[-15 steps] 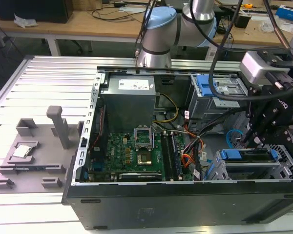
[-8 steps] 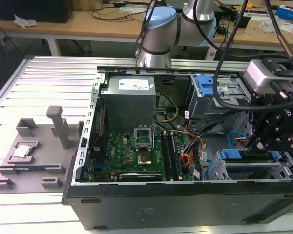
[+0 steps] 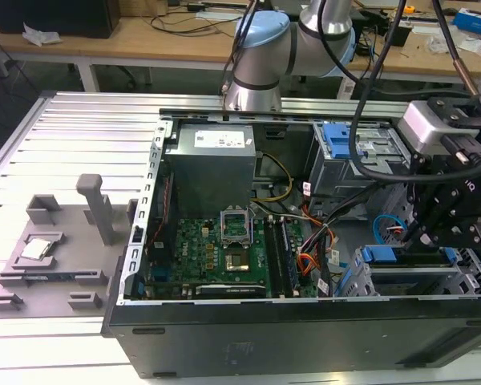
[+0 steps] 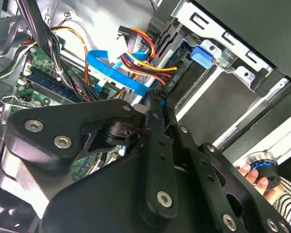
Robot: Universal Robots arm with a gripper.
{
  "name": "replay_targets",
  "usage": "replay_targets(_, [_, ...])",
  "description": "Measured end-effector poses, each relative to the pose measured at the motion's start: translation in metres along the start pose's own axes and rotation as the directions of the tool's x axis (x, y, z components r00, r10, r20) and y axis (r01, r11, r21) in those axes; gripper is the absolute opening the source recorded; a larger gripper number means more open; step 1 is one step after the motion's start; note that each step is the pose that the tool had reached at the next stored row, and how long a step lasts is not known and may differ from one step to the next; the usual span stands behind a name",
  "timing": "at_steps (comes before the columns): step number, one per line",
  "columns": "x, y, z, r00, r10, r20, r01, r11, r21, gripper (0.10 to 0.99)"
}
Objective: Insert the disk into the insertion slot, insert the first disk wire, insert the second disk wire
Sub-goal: 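Insert the second disk wire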
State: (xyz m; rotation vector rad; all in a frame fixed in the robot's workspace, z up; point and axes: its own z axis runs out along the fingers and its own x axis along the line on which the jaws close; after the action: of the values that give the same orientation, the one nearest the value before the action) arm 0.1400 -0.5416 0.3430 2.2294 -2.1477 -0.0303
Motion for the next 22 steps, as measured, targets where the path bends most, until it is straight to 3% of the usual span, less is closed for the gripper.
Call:
replay_targets(12, [0.0022,-0.0009,0.0064,1.0000,0.001,0.0003,-0.001,1.0000,0.000,0.165])
replay_targets(13, [0.0023,-0.0008,0.0065,1.0000,0.001,0.0004,-0.001,1.0000,0.000,0.239])
replay_targets(14, [0.0024,-0.0008,0.0059,1.0000,0.001,0.0001,-0.001,1.0000,0.000,0.239])
replay_targets(16, [0.0027,0.0000,-0.0094,1.0000,0.001,0.0002,-0.001,1.0000,0.000,0.239])
replay_targets(20, [0.0029,0.0009,-0.0287,1.0000,0.001,0.0000,-0.001,1.0000,0.001,0.224])
replay_targets(22, [0.0032,0.0016,-0.0461,1.0000,0.001,0.0000,-0.001,1.0000,0.001,0.106])
